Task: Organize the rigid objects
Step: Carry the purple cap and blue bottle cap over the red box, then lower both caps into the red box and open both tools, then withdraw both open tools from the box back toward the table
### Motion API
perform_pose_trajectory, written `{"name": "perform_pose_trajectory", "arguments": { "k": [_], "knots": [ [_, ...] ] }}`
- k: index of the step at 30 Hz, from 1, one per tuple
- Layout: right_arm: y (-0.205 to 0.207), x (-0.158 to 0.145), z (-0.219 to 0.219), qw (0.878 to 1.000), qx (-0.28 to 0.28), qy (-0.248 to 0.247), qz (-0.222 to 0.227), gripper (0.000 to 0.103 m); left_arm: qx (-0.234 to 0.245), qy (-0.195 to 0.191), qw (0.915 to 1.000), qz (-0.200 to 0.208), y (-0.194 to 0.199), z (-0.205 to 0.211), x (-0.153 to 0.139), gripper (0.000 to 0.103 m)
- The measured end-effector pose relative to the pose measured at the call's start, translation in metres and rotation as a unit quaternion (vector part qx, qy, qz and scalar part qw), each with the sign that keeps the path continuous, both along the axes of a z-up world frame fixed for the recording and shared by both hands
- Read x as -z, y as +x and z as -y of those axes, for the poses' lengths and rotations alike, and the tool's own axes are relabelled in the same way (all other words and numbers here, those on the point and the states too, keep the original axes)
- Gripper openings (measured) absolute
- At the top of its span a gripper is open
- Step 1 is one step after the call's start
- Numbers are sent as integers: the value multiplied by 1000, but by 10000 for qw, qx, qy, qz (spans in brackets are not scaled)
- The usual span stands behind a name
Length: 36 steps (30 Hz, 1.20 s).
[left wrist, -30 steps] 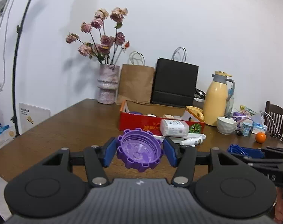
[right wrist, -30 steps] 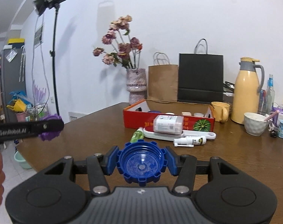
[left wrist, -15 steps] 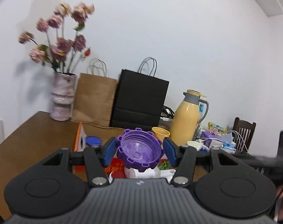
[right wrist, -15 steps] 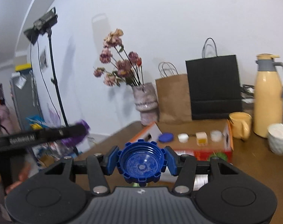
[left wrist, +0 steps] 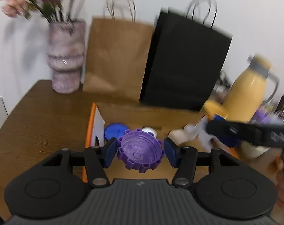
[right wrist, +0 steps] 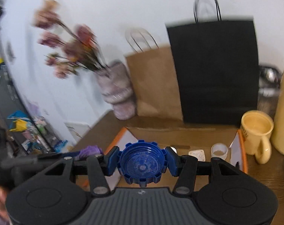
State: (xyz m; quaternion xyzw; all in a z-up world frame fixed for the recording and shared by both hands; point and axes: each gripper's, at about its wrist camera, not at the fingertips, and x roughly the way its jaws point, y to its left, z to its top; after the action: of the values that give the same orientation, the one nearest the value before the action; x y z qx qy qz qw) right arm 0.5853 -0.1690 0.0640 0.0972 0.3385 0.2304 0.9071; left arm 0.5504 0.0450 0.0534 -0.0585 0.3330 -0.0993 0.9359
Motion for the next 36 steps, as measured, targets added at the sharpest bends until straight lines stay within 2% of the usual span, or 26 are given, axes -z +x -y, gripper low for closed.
{"name": "perform_pose_trajectory", "arguments": {
  "k": [3, 5, 8, 9, 11, 14, 16, 17, 18, 21, 25, 28, 33, 36],
  "knots": [
    [39, 37, -16, 9988, -5, -46, -481, 52, 80, 516, 9984, -218, 24, 8, 30, 56],
    [62, 59, -28, 9969, 27, -36, -781, 52, 13, 670, 9972, -333, 37, 4, 46, 56],
    [85, 81, -46, 9956, 33, -116, -933, 52, -229, 672, 9970, -302, 49, -3, 58, 57],
    [93, 88, -53, 9950, 28, -186, -983, 52, -184, 638, 9973, -311, 53, -4, 61, 62],
    [101, 97, -62, 9934, -5, -213, -1123, 52, -25, 721, 9970, -282, 56, -1, 65, 64],
    [112, 106, -67, 9910, -25, -32, -1335, 53, 57, 848, 9963, -123, 50, 3, 63, 73],
    [113, 106, -63, 9889, 30, 187, -1473, 58, 41, 835, 9964, -103, 46, 2, 59, 73],
    [111, 102, -60, 9881, 58, 272, -1515, 66, 12, 804, 9967, -100, 42, 0, 55, 74],
    [107, 96, -56, 9883, 79, 292, -1498, 73, 2, 774, 9969, -98, 39, -1, 51, 75],
    [88, 68, -45, 9936, 168, 155, -1107, 74, -57, 789, 9969, -37, 22, -7, 36, 81],
    [45, 25, -16, 9975, 180, 18, -686, 78, -195, 921, 9956, 28, -13, -14, 12, 81],
    [8, 3, 6, 9986, 271, -269, -358, 79, -340, 739, 9963, 285, -53, -23, -13, 85],
    [-57, -14, 35, 9988, 324, -374, -72, 80, -269, 854, 9929, 779, -118, -21, -36, 92],
    [-97, -17, 45, 9995, 229, -224, 84, 84, -198, 734, 9920, 1010, -158, -17, -39, 93]
  ]
}}
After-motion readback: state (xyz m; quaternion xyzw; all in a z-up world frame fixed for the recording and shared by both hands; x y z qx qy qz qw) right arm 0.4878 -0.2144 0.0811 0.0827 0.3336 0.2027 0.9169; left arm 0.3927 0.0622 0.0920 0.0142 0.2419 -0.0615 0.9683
